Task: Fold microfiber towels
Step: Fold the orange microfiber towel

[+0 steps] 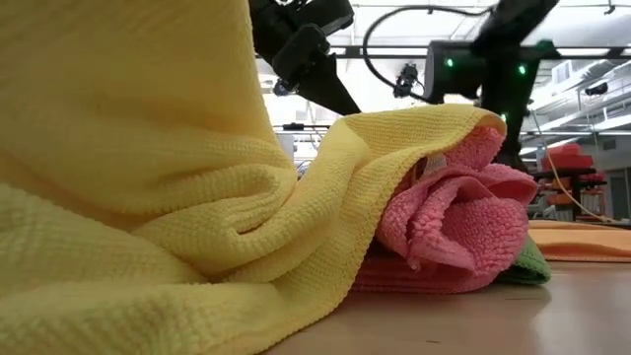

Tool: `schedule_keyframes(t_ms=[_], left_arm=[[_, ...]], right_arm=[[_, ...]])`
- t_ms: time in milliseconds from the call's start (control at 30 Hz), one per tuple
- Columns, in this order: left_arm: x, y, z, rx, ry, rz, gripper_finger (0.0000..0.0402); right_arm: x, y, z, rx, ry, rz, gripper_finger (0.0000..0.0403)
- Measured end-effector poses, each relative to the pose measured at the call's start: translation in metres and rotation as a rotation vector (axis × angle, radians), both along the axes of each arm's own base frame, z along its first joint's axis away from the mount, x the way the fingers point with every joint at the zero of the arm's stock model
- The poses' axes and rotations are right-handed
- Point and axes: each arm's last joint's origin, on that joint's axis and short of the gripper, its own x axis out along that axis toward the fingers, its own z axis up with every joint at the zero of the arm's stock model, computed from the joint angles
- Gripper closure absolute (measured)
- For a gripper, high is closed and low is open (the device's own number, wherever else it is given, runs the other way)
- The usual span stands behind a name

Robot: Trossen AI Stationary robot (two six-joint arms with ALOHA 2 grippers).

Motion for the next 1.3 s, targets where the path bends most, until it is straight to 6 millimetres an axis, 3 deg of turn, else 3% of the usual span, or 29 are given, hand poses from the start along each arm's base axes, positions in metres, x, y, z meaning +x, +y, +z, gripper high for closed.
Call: schedule_keyframes(t_ms=[200, 567, 933, 1167, 1300], left_arm=[[0.0, 0.0, 0.0, 0.0, 0.0, 0.0, 0.0375], [0.0, 0.0, 0.0, -0.014, -0.004, 0.011, 0.0377], [0.0, 0.0, 0.0, -0.015, -0.004, 0.011, 0.0376], [0.0, 0.0, 0.0, -0.014, -0.004, 0.012, 0.037], [0.0, 0.0, 0.0, -0.015, -0.004, 0.012, 0.0373]], right_arm=[[-0.004, 0.004, 0.018, 0.108, -0.065, 0.051, 0.0241], [-0.02, -0.002, -0.018, 0.182, -0.005, -0.035, 0.0243], [-0.037, -0.018, -0.019, 0.128, 0.048, -0.271, 0.0243], [-0.019, -0.008, 0.0, 0.241, -0.052, -0.169, 0.0243], [-0.004, 0.007, -0.003, 0.337, -0.166, -0.006, 0.0243]])
